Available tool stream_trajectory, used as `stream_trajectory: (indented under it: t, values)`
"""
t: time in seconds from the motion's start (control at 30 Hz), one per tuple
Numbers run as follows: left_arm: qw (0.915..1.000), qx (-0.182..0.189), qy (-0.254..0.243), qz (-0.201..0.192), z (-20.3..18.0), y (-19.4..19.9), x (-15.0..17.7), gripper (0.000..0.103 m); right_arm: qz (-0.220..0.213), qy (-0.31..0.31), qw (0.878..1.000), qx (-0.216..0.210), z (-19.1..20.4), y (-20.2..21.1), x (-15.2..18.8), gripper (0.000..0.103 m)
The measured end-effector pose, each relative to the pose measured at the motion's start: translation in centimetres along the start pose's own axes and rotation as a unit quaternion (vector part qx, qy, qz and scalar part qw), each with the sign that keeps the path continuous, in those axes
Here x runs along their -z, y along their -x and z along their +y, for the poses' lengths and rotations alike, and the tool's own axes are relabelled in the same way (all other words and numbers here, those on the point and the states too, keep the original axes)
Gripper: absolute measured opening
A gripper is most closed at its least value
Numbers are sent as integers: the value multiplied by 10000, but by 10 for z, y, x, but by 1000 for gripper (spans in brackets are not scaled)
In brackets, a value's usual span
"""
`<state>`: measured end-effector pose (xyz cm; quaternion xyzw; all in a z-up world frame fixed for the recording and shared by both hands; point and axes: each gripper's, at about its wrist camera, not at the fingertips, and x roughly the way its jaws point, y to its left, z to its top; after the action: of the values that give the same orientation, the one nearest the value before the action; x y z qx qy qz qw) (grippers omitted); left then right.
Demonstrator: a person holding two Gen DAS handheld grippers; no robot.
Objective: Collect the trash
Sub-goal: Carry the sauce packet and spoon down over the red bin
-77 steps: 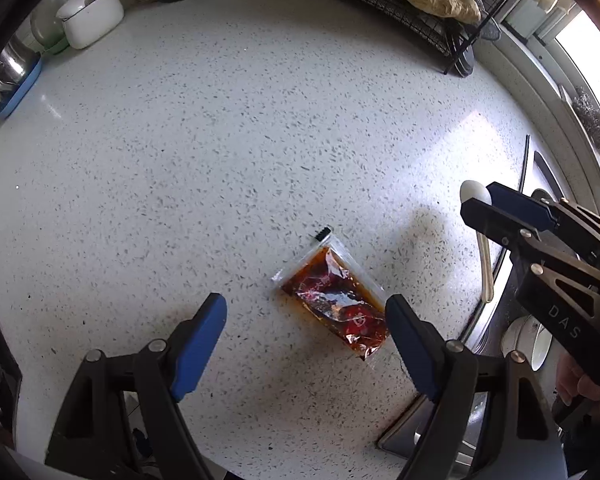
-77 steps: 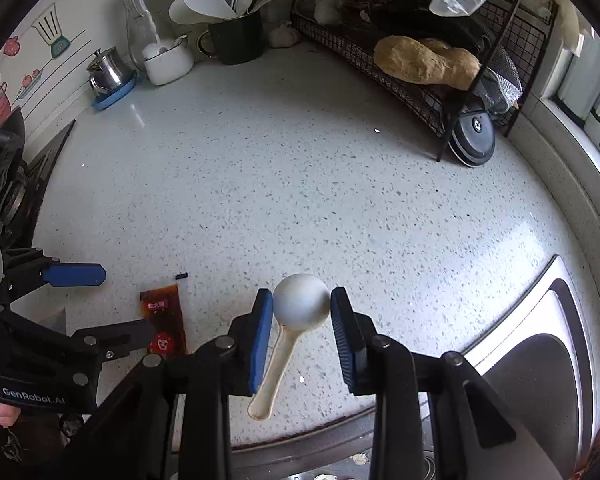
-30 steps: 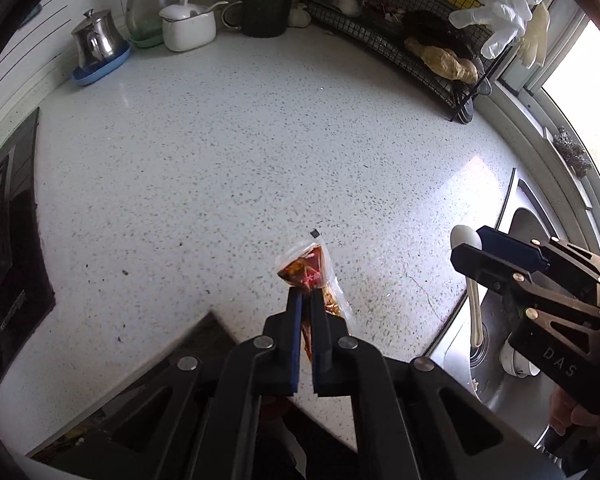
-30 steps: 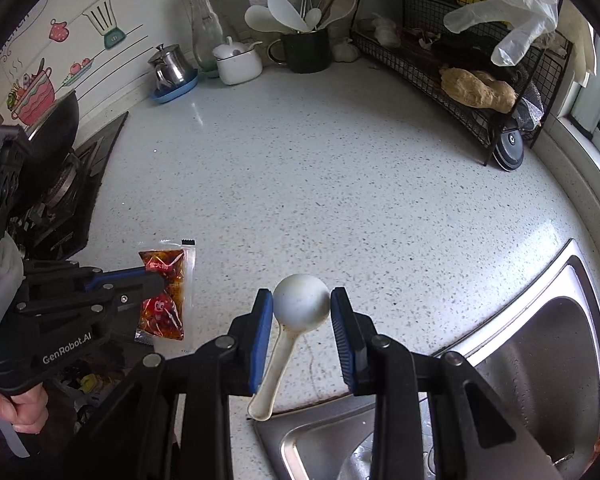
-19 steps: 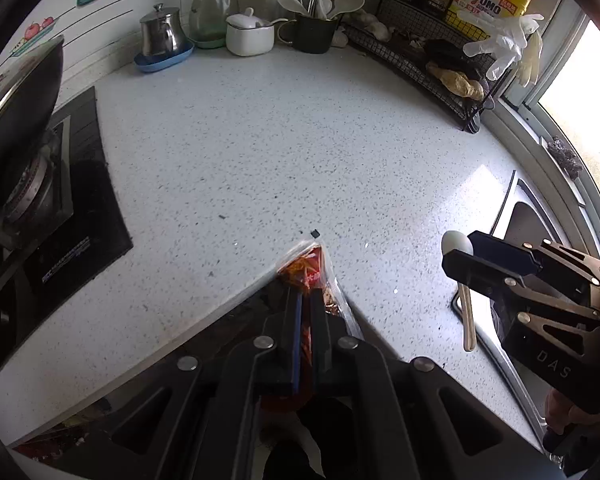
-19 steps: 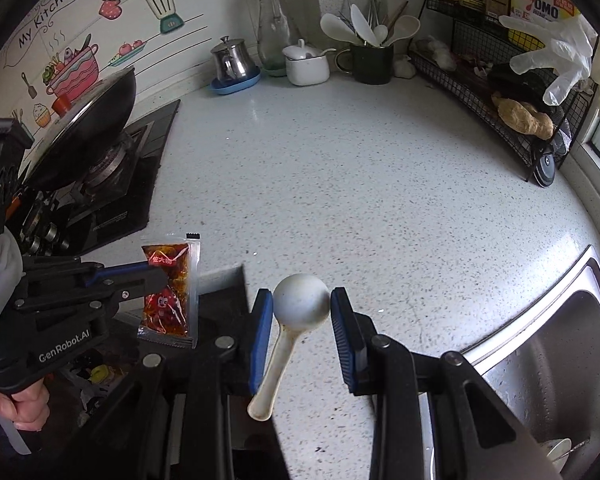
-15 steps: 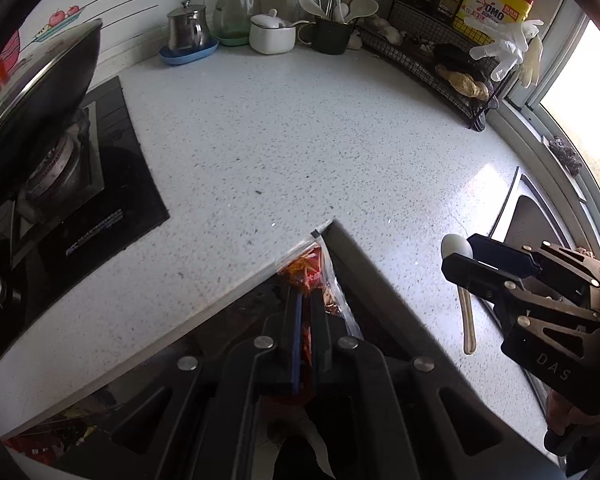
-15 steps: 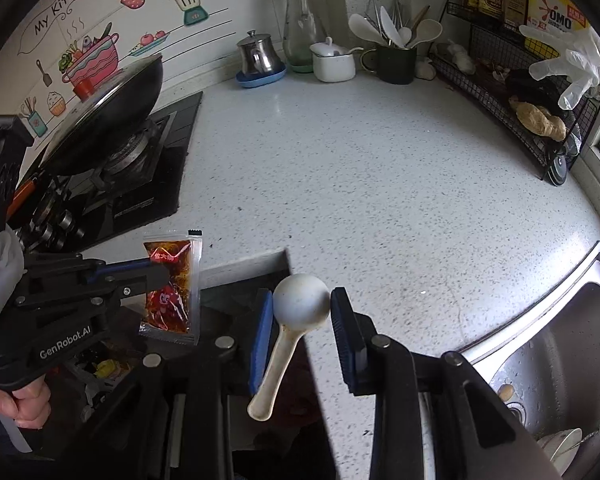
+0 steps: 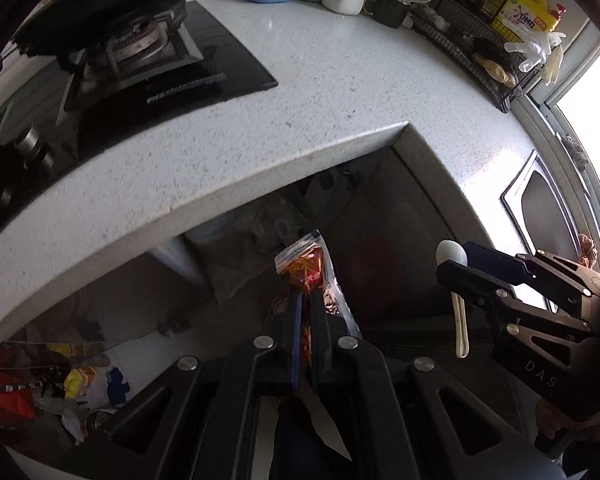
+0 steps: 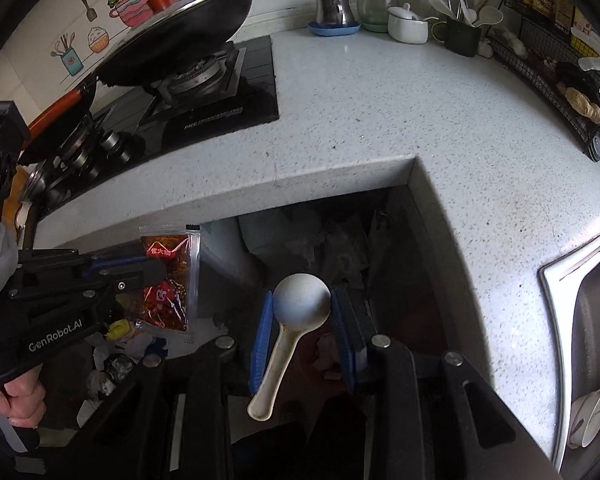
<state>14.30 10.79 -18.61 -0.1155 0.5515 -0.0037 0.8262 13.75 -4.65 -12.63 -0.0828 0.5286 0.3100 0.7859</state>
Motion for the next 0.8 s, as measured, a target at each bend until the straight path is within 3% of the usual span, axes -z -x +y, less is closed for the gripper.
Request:
stream_trajectory:
  t: [0.47, 0.8]
  values:
    - [9982, -108, 264, 521, 39, -80, 60, 3, 771, 106, 9969, -134, 4, -88, 45, 28]
    - [9962, -323, 239, 771, 60, -200, 88, 3, 977, -1, 9950, -198, -30, -206, 86, 28]
